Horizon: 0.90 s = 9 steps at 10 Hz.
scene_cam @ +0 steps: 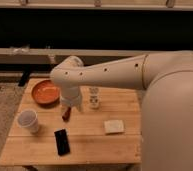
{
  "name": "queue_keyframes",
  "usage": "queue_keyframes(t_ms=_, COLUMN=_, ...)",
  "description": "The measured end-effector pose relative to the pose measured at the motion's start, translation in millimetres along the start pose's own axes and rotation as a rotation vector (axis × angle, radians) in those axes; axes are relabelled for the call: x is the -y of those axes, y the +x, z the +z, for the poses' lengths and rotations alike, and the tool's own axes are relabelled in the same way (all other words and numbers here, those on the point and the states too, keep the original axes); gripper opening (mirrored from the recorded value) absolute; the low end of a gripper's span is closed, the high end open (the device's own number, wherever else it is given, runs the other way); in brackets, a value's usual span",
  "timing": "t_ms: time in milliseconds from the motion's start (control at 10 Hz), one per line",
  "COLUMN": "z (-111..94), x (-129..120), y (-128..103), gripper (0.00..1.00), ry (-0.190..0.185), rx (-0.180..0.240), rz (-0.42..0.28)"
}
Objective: Place the eraser on the white sponge
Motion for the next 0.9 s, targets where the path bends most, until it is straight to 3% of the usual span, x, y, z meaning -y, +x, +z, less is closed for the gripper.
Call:
queue_keyframes(t_ms=200, z=18, x=-32, y=32, gripper=0.65, ry=-0.045, rx=-0.026, rz=-0.045)
queue_keyframes(t_ms=400, z=44, x=-62, y=57, gripper=0.65, ry=-0.043, rx=-0.056, rz=-0.104)
queue_keyframes(t_ms=600, z=78, x=-88, y=68, gripper=0.65, ry=-0.004, rx=-0.069, rz=-0.17)
queue_keyframes(t_ms=900, z=119, x=-96, y=62, gripper=0.65, ry=0.056, rx=-0.066, rz=-0.218)
